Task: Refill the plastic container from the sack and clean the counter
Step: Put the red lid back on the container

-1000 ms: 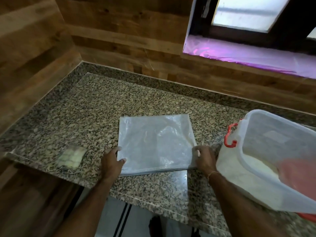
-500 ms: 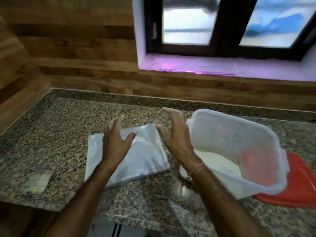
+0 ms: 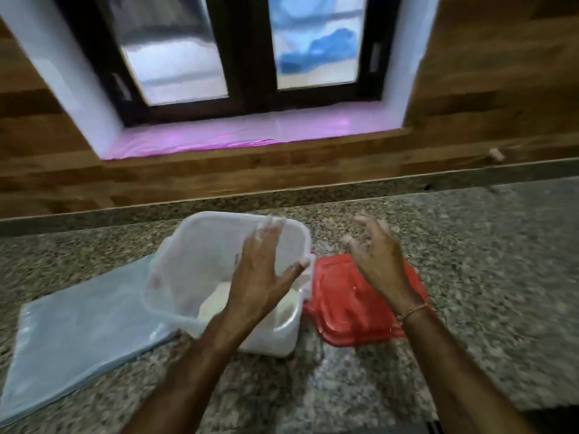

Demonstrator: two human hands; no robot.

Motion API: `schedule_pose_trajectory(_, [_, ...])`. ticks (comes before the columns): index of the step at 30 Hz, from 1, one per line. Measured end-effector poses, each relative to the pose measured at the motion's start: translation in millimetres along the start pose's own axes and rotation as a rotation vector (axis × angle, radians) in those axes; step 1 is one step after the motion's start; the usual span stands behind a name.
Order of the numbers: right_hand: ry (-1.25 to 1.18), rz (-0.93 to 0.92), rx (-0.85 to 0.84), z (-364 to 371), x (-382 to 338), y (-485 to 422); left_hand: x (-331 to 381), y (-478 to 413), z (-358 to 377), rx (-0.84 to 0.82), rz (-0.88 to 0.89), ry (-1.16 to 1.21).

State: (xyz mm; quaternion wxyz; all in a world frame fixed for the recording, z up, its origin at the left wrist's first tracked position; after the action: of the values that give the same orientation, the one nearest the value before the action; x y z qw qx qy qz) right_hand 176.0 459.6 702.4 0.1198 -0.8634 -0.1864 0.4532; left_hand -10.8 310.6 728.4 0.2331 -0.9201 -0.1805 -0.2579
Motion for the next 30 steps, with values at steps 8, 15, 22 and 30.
schedule_pose_trajectory(8, [0.385, 0.484, -0.263, -4.3, 195.2, 38.5, 48.6, 2.2, 81.7, -0.267, 0.087, -0.204])
schedule_pose_trajectory(15, [0.387, 0.639, -0.246, 7.5, 230.0, 51.9, 49.2, -22.6, 95.1, -0.183, 0.007, -0.354])
schedule_pose_trajectory(22, [-0.260, 0.868, -0.062, -2.2, 234.2, 48.6, 45.7, -27.6, 97.6, -0.163, -0.026, -0.409])
schedule_pose_trajectory(30, [-0.781, 0.937, 0.054, -41.4, 219.5, 30.6, 43.0, -28.3, 99.5, -0.170, -0.050, -0.372])
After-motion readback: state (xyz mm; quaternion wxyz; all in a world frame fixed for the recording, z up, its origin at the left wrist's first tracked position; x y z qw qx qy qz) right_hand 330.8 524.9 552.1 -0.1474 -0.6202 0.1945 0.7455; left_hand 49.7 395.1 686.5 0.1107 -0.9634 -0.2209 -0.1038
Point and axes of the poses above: each hand's wrist, its own y-axis away from the middle knuckle, its own z-axis out of the palm, x = y × z, the point moved 8 cm from there along -y, towards the middle knuckle, and after that the axes turned 8 degrees about x, right-handed, at the moved point
